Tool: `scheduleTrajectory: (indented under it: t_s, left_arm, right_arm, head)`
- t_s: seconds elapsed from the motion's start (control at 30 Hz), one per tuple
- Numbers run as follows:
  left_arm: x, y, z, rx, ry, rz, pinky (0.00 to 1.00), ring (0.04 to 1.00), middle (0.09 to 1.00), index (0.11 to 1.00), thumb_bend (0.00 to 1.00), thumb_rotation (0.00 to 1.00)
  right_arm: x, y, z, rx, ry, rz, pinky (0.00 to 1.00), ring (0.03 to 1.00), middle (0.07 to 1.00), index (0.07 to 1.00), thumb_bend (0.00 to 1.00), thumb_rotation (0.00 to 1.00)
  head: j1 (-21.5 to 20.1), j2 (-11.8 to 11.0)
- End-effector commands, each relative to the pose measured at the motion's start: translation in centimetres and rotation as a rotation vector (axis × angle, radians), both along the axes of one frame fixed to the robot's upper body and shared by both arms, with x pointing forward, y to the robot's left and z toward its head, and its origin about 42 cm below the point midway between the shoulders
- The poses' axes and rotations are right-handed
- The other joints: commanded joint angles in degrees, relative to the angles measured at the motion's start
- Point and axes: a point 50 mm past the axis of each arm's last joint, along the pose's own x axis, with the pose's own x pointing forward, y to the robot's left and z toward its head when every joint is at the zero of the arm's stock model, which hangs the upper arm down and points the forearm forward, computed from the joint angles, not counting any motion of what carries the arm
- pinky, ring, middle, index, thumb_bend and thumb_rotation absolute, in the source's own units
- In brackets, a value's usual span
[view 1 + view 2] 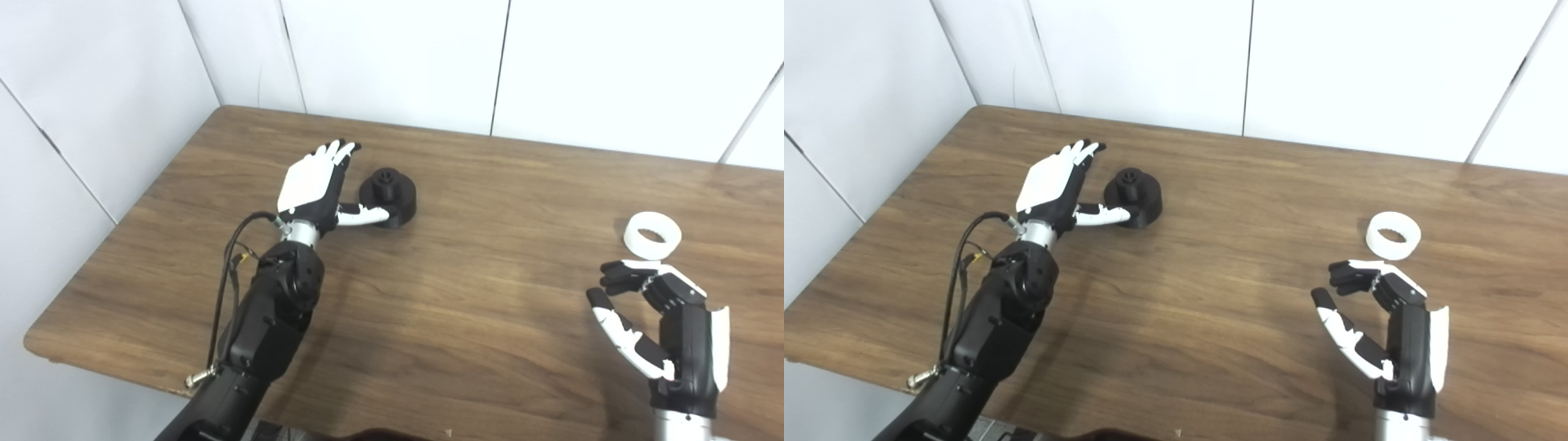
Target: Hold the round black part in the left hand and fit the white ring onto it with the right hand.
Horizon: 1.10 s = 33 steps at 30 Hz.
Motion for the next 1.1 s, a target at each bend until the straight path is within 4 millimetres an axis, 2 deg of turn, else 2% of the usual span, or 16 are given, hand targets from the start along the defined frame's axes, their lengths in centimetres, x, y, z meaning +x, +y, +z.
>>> scheduleTrajectory:
  t_s: [0.0,0.5,0.63,0.9,1.07]
  left_arm:
    - [1.5,0.0,2.2,0.036,-0.035,-0.003,1.00,1.000,1.000,0.919,0.99,0.56]
    - [1.7,-0.3,0.4,0.043,0.037,-0.027,0.96,1.000,1.000,0.897,1.00,0.59]
    - [1.8,-0.5,-0.1,0.004,0.049,-0.029,0.99,1.000,1.000,0.892,1.00,0.56]
    - [2.0,-1.1,-1.1,-0.030,0.039,-0.041,0.98,1.000,1.000,0.871,0.99,0.53]
    - [2.4,-1.1,-2.0,-0.126,-0.012,-0.041,0.97,1.000,1.000,0.827,0.95,0.50]
  right_arm:
    - [-2.3,1.0,-1.6,0.062,0.056,-0.028,0.44,0.515,0.566,0.493,0.49,0.16]
    - [-2.5,1.1,-1.7,0.064,0.057,-0.029,0.45,0.523,0.572,0.494,0.49,0.16]
    - [-2.5,1.2,-1.6,0.074,0.058,-0.029,0.45,0.522,0.573,0.494,0.49,0.16]
    - [-2.6,1.2,-1.5,0.064,0.057,-0.035,0.45,0.522,0.569,0.494,0.49,0.16]
    - [-2.7,1.2,-1.5,0.060,0.057,-0.038,0.45,0.520,0.569,0.494,0.49,0.16]
  head:
    - [0.0,0.1]
    - [-0.3,0.4]
    - [-0.4,0.5]
    - [-0.5,0.6]
    - [-0.7,0.7]
